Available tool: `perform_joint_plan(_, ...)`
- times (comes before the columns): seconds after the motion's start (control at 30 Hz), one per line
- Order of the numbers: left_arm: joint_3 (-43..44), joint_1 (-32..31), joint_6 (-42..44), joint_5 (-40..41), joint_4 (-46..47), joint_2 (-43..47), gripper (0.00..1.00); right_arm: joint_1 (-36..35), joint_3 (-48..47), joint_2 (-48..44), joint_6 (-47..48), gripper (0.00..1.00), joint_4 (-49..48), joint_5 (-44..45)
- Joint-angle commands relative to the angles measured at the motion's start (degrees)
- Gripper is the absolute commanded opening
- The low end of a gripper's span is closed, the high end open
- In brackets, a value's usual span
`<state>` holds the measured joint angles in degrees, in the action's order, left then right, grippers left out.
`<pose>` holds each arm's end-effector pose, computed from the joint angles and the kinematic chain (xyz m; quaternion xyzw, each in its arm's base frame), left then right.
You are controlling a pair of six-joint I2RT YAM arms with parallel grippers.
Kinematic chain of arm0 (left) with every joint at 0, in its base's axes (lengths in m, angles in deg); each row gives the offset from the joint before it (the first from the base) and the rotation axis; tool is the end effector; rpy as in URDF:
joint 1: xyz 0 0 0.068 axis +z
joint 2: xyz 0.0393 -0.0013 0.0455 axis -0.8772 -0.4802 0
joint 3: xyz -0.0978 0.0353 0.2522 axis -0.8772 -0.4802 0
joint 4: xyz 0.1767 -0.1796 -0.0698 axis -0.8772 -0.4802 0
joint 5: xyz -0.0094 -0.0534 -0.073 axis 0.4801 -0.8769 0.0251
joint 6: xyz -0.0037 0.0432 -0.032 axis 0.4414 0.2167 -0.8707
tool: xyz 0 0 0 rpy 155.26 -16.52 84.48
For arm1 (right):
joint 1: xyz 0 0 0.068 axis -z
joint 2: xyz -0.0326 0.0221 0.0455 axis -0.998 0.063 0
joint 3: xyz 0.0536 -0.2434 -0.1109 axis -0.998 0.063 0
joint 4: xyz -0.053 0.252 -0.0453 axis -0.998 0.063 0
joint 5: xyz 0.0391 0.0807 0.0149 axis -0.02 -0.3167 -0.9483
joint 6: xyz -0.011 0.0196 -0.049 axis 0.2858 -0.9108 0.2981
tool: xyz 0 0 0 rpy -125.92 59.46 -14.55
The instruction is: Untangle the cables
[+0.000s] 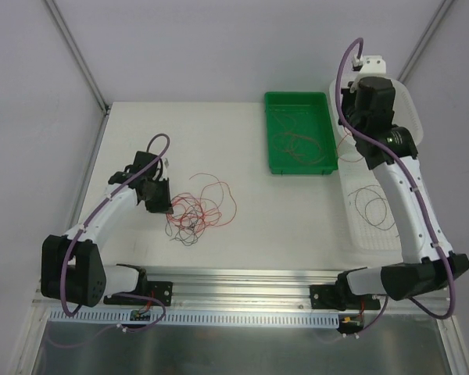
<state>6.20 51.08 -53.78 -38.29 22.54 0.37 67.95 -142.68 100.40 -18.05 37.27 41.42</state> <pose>0.2399 -0.0489 0.2295 -0.0242 0.9617 -0.1313 0.2394 0.2626 0.0738 0.4776 -0.1053 0.7730 -0.1222 0.6135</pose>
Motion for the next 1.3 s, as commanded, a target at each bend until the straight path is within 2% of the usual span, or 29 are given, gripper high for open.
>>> perform_joint_plan(0.0, -0.1, -0.9, 1.4, -1.3, 0.3, -0.8, 0.05, 6.1, -3.6, 5.0, 4.8, 0.01, -9.0, -2.0)
perform_joint_plan(0.27, -0.2, -1.6, 1.8, -1.2, 0.3, -1.9, 0.05, 17.6, -10.7, 22.6, 6.1, 0.01, -18.1, -3.3)
perform_joint_plan(0.4, -0.3, -1.8, 1.9, -0.8, 0.3, -2.3, 0.04, 20.5, -16.1, 31.1, 4.1, 0.01, -18.0, -4.3)
perform_joint_plan(0.5, -0.1, -1.7, 1.9, -0.6, 0.3, -2.3, 0.04, 21.1, -21.4, 36.5, 4.0, 0.28, -14.0, -5.9)
perform_joint_plan(0.53, -0.1, -1.8, 1.9, -0.5, 0.3, -2.3, 0.04, 21.0, -23.3, 37.3, 3.8, 0.45, -12.8, -6.2)
perform_joint_plan(0.57, -0.1, -1.8, 2.0, -0.5, 0.3, -2.1, 0.04, 21.1, -23.6, 37.6, 3.6, 0.54, -10.6, -6.9)
perform_joint_plan(0.63, -0.1, -1.8, 2.0, -0.5, 0.3, -1.9, 0.04, 21.1, -22.8, 35.9, 2.9, 0.70, -9.3, -6.4)
perform_joint_plan(0.73, -0.3, -1.8, 2.0, -0.4, 0.3, -1.3, 0.04, 21.1, -18.2, 30.3, 1.5, 0.80, -9.2, -5.1)
perform_joint_plan(0.87, -0.3, -1.9, 2.0, -0.2, 0.3, 0.0, 0.03, 20.2, -12.4, 21.3, -1.9, 0.81, -5.9, -11.8)
perform_joint_plan(0.93, -0.3, -1.9, 2.0, 0.2, 0.3, 0.9, 0.03, 18.9, -7.8, 17.6, -4.0, 0.81, -3.8, -17.9)
perform_joint_plan(1.1, -0.5, -1.9, 2.1, 1.7, 0.3, 2.9, 0.02, 7.6, 3.7, 7.4, -7.7, 0.81, -1.1, -23.2)
perform_joint_plan(1.27, -0.7, -1.9, 2.0, 2.2, 0.3, 4.5, 0.01, -7.7, 17.8, 3.0, -13.8, 0.79, -6.1, -24.3)
